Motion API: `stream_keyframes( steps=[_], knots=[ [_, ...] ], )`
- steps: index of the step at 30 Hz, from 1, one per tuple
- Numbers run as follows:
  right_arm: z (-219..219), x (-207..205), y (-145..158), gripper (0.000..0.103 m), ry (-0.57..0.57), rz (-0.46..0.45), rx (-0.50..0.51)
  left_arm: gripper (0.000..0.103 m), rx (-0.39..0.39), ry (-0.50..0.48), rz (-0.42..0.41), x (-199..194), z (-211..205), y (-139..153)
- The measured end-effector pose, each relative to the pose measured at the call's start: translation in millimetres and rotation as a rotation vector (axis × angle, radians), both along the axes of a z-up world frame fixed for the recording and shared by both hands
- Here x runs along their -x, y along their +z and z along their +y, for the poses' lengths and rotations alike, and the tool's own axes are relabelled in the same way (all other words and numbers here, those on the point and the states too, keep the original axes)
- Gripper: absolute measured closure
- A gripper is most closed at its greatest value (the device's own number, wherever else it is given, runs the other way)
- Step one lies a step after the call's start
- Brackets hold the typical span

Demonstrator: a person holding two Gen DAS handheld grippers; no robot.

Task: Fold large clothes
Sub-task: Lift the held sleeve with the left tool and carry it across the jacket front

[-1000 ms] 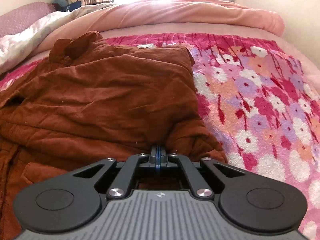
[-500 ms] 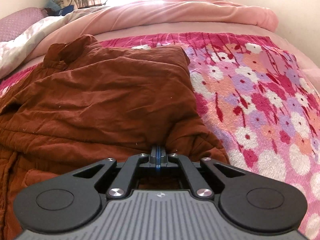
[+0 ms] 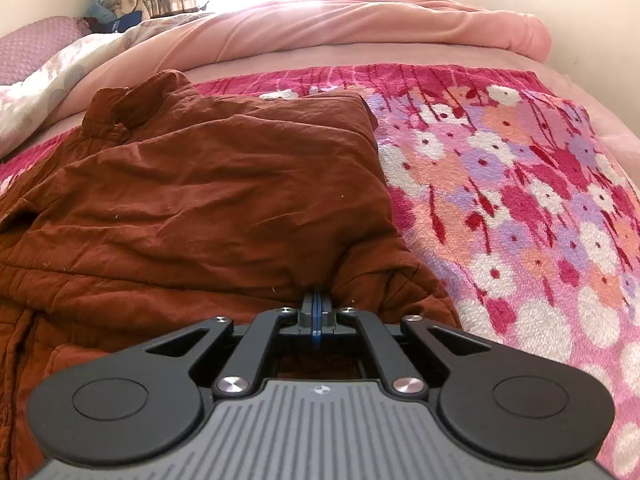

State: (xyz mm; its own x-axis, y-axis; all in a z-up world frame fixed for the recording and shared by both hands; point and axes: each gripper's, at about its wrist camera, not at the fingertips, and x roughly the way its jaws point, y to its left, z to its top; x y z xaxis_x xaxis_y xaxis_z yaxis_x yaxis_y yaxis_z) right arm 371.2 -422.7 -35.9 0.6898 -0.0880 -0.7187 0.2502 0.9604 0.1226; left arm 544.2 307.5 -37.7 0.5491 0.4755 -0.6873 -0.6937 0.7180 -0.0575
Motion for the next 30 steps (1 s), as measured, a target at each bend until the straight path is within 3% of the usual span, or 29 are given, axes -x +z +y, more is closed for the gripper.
stream_keyframes(
  steps=[7, 12, 18, 25, 30],
  knots=[
    [-1.6, 1.9, -1.0, 0.103, 0.003, -0.012, -0.013, 0.101, -0.024, -0.046, -0.058, 9.3, -13.9, 23.6],
    [-2.1, 3.4, -1.7, 0.103, 0.007, -0.023, -0.021, 0.101, -0.076, -0.172, -0.100, 9.2, -63.1, 46.9],
    [-5.4, 5.6, -2.5, 0.103, 0.017, -0.034, -0.034, 0.102, -0.111, -0.431, -0.107, 6.7, -163.2, 59.6],
    [-9.0, 8.1, -4.0, 0.103, 0.036, -0.051, -0.047, 0.102, -0.078, -0.748, -0.108, 14.7, -295.9, 64.1],
    [-12.4, 9.5, -5.0, 0.103, 0.057, -0.062, -0.059, 0.102, -0.068, -0.921, -0.138, 30.2, -379.9, 73.3]
  ],
)
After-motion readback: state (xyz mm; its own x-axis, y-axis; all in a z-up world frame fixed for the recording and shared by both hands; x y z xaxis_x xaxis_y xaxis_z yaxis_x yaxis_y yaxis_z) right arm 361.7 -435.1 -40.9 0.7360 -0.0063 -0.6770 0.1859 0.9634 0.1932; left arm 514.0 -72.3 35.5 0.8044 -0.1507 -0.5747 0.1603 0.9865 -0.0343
